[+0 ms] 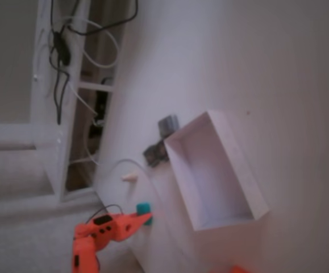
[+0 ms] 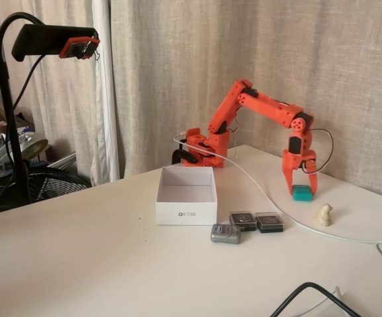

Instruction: Grasp the green cube and put it in the bin.

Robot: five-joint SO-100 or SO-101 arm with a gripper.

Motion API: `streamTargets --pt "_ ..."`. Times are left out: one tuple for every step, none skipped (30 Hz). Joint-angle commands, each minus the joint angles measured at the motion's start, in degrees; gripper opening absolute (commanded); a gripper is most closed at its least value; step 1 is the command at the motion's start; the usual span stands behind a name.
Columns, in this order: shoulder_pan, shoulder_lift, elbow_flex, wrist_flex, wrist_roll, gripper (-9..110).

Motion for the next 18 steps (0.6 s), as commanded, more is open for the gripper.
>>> streamTargets --pt "2.02 4.22 -2.02 -1.23 -0.26 -8" --pt "2.72 5.27 -2.29 -1.76 -0.35 -8" --pt "3.34 6.42 -2.46 -2.02 -0.35 -8" --pt "4.04 7.65 -2.72 -2.11 -0.35 -8" --pt "4.83 9.05 -2.90 -2.11 -0.35 -8" --pt "5.54 10.63 -2.90 -2.29 -0.35 -8" --pt "6.24 12.39 -2.90 -1.85 -0.35 -8" --pt "7.03 14.15 -2.81 -1.32 -0.35 -8" --pt "7.91 16.00 -2.64 -0.79 -0.35 -8" --pt "8.88 18.02 -2.37 -0.26 -0.35 -8" --pt "9.93 19.95 -2.11 0.44 -0.26 -8" --pt "11.16 21.88 -1.76 1.41 -0.26 -8" --pt "12.48 23.99 -0.88 2.37 -0.26 -8" --pt "13.97 26.02 0.26 3.69 -0.26 -8" --pt "15.73 27.95 1.76 4.48 -0.35 -8" --pt "17.67 29.79 3.69 4.83 -0.35 -8" --pt "19.86 31.90 6.33 4.48 -0.44 -8" --pt "22.32 34.19 9.40 3.16 -0.44 -8"
